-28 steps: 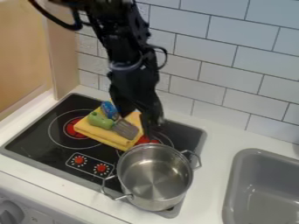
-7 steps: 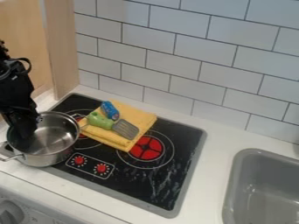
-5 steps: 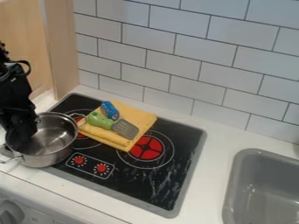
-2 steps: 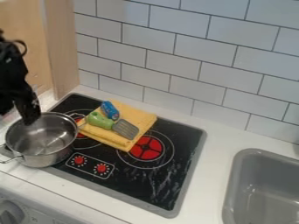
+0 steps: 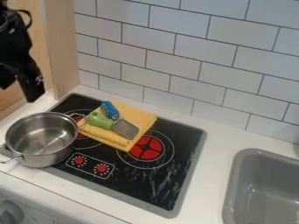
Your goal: Move the silver pot to the lower left corner of the stove
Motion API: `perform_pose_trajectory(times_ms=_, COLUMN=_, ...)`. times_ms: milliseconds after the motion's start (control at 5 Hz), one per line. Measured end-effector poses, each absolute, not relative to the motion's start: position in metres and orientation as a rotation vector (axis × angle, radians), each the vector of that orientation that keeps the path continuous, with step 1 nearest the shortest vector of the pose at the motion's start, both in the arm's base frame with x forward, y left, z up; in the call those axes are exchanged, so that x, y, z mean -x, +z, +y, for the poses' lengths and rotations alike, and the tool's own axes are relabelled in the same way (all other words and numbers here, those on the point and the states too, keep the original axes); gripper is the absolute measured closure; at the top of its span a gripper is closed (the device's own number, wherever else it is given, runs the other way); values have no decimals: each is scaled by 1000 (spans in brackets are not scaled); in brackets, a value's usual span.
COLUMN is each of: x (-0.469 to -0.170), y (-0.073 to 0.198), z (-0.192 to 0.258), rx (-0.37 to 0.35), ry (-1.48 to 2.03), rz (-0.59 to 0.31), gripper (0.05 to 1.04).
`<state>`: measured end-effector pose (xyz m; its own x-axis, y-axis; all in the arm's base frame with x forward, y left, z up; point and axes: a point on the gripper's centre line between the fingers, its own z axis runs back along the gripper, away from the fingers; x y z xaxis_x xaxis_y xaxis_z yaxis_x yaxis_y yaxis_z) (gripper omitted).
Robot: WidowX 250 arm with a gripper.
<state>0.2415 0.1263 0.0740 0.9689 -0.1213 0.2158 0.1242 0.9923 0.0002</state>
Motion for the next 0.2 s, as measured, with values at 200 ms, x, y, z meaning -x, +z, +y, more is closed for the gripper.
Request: perform_pose_trajectory(times_ms=200, x=-241, y=74, z=126, rx=14, ry=-116, rz=-217, gripper=85)
